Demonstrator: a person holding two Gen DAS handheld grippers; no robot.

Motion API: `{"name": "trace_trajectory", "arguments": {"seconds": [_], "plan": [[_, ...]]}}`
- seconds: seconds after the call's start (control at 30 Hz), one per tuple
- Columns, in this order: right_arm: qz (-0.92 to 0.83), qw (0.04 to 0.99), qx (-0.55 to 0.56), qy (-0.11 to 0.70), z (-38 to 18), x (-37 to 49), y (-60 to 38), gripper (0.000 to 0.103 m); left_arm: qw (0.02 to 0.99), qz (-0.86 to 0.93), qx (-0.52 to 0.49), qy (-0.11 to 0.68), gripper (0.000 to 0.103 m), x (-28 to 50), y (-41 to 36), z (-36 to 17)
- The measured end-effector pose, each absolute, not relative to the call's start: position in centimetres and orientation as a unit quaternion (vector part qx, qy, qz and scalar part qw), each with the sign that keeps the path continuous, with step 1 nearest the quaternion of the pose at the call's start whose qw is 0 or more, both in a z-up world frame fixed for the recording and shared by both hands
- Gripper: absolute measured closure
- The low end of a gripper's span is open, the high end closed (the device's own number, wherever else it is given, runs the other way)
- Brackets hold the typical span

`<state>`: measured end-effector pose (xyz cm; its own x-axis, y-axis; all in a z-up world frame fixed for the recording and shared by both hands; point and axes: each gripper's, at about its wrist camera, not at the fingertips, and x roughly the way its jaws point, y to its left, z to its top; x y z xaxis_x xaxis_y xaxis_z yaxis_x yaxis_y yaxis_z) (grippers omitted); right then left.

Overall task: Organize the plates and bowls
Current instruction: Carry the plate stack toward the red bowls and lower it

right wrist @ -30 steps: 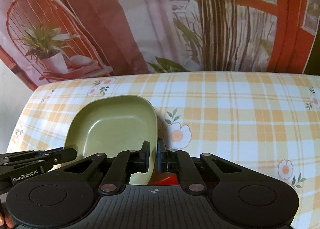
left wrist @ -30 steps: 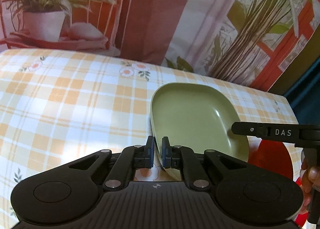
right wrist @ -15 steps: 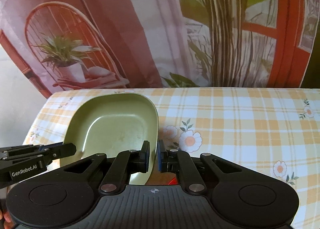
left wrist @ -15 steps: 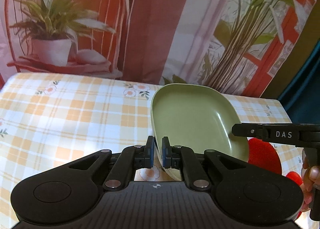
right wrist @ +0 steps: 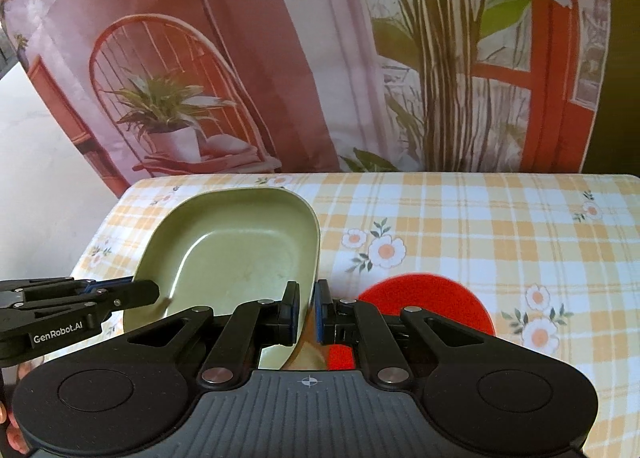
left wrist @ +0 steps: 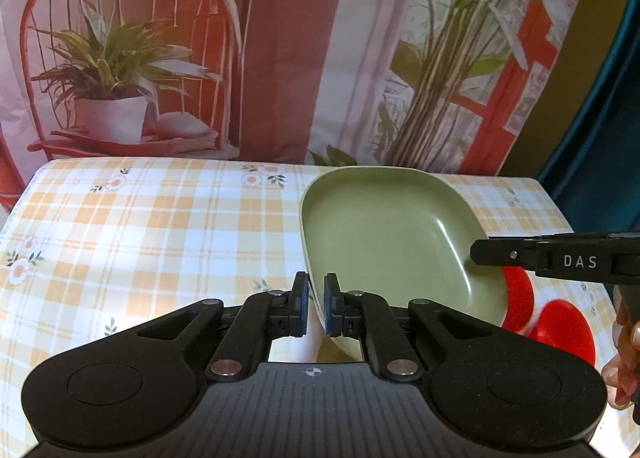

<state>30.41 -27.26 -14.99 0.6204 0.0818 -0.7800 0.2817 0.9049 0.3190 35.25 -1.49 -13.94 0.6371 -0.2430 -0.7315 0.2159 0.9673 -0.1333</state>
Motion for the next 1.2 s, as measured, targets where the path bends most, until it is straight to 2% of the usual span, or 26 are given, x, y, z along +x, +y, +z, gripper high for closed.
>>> {"name": "trace_trajectory", "arguments": {"seconds": [0.4, 1.2], "plan": [[-0.049, 0.874, 0.210, 0.436, -14.9, 27.2, -26.5, 0.095, 0.901, -0.140, -0.014, 0.409, 0.094, 32.1, -1.8, -14.2], [-0.038, 0.858, 0.224, 0.460, -15.9, 25.7, -26.2, 0.095, 0.890, -0.150, -0.015, 0.431, 0.094, 31.0, -1.7, -15.7]]}}
